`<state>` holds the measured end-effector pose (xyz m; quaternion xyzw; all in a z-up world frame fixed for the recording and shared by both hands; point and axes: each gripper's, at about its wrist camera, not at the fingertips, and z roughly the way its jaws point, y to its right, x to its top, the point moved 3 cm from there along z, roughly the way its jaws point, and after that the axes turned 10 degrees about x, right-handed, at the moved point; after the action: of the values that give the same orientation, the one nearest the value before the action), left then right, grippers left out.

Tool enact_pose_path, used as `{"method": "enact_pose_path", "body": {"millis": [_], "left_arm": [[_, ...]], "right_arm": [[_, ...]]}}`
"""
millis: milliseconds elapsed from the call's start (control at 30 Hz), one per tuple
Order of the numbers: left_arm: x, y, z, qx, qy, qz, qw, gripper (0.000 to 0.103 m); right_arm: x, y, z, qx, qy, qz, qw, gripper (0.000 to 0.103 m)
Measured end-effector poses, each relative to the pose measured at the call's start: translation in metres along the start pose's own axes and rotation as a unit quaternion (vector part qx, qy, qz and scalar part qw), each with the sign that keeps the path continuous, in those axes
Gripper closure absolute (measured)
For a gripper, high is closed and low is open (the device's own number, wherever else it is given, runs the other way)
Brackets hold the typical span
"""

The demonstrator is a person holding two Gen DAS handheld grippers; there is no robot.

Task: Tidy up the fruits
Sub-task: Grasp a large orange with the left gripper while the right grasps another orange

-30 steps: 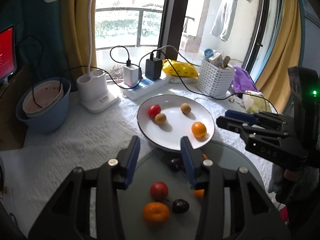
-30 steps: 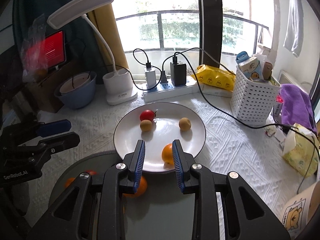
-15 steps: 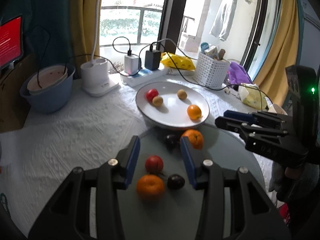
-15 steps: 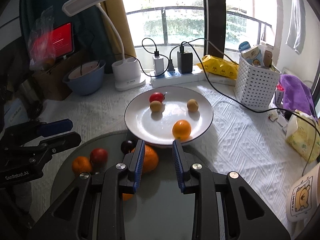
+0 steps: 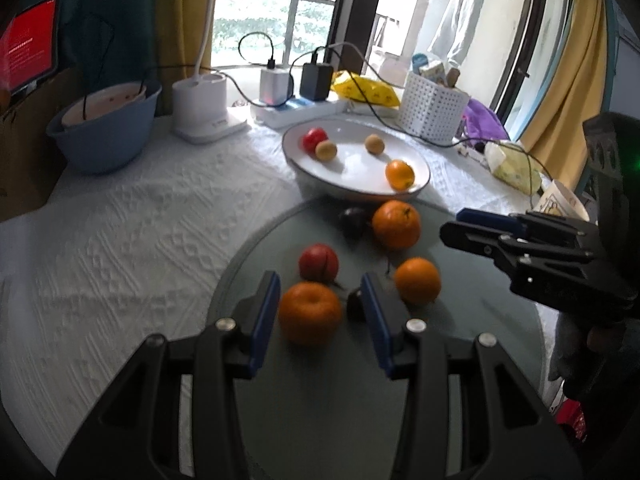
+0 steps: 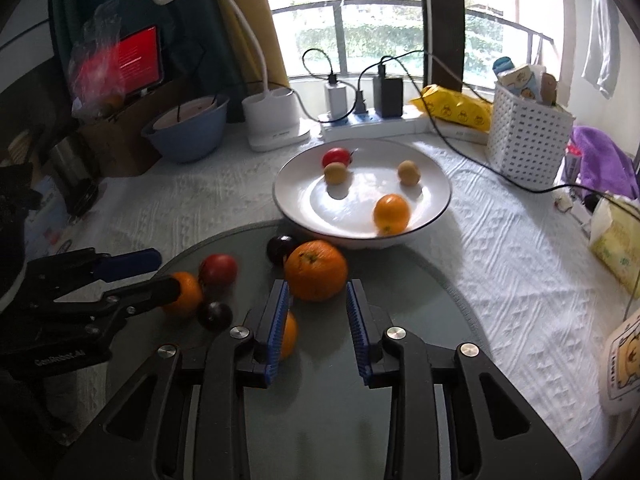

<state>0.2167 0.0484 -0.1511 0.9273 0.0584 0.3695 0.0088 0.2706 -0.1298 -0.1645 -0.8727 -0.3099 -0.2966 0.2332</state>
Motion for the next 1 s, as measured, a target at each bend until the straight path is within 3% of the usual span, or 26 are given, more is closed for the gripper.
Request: {"method": "enact_pose_path", "body": {"millis": [67,200,767,1000], "left_arm": [[-0.003,-0.001,0.003,0.001,-0.006,-0.001,1.0000,0.059],[-0.007,-0.001,0.008,0.001,-0.015,-0.002,0.9999,0.059],[-0.010,-0.006,0.018,-0.003,-0.027,-0.016,0.9995,0.063],[-0.010,-0.005,0.013,-0.006,-0.023,-0.015,0.9996,0.064]], "right_arm": [[-0.003,-0.003,0.003,0.008,-0.003,0.001,1.000,0.062],[-0.009,-0.009,0.011,0.016,-0.014,-0.002,1.000,0.062],[-0.021,-0.015,0.033,0.036,-0.051,-0.015,0.998,0.062],[-0.020,-0.016,0.032,0.036,-0.050,-0.022,0.998,0.067]]}}
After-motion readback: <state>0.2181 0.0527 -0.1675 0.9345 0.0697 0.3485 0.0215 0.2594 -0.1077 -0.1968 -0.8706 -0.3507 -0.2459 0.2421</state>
